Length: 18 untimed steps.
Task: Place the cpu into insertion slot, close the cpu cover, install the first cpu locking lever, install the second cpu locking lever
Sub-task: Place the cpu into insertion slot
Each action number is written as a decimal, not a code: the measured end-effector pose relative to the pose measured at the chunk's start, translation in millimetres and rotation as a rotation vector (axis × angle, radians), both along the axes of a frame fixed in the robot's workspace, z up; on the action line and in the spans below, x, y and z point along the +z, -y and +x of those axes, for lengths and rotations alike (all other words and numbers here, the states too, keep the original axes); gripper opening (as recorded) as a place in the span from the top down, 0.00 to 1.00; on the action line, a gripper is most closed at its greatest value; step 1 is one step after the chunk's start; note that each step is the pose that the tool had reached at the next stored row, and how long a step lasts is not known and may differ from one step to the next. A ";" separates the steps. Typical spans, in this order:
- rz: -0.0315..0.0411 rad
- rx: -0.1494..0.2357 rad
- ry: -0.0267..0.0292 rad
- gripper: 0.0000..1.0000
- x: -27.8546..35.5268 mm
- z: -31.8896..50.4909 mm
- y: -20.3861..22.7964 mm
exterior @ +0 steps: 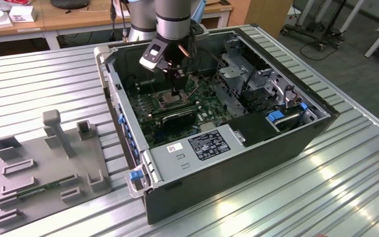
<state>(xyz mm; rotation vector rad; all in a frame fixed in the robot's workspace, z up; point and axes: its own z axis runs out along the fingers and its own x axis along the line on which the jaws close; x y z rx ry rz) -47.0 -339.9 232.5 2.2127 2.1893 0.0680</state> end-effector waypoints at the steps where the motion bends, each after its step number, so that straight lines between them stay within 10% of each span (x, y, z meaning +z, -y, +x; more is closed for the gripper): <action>1: 0.0000 0.000 0.0000 0.40 0.7 0.0 0.0; 18: 0.0002 0.000 0.0001 0.47 3.1 0.0 0.0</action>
